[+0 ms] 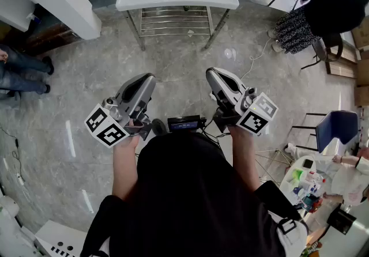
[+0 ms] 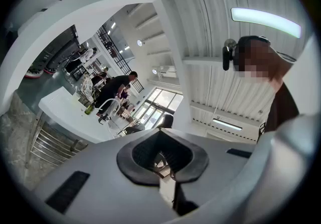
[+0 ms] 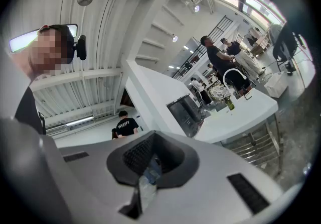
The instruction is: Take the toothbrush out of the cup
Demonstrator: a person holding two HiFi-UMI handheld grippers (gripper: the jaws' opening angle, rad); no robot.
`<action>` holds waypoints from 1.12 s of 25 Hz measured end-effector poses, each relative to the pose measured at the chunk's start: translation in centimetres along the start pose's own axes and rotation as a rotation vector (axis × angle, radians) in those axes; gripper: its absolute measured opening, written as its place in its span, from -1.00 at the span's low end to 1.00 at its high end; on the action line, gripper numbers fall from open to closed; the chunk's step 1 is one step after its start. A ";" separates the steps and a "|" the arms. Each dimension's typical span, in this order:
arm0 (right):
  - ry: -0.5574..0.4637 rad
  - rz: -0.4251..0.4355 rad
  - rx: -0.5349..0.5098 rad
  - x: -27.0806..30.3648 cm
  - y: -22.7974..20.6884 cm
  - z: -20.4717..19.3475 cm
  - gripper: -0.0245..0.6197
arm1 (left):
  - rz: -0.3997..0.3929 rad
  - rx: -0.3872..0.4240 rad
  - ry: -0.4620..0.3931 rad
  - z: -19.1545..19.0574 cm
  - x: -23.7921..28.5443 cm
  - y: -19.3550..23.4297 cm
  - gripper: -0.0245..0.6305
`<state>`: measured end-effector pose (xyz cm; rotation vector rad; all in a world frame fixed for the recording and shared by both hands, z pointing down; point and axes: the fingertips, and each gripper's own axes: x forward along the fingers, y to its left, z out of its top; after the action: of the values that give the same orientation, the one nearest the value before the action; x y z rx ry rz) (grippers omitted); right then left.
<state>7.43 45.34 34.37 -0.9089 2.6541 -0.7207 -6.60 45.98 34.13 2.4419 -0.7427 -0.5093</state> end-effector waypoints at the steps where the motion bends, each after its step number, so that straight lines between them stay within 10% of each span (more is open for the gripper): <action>1: -0.002 0.002 -0.004 0.2 0.0 0.1 -0.91 | -0.003 0.004 -0.003 0.2 0.0 0.1 -0.91; 28: 0.038 -0.158 -0.120 6.2 5.0 -3.3 -0.90 | -0.050 -0.042 -0.122 4.7 -9.2 4.7 -0.91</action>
<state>-1.12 46.13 34.14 -1.1584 2.7060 -0.6228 -17.89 46.45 34.99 2.4120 -0.7138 -0.6918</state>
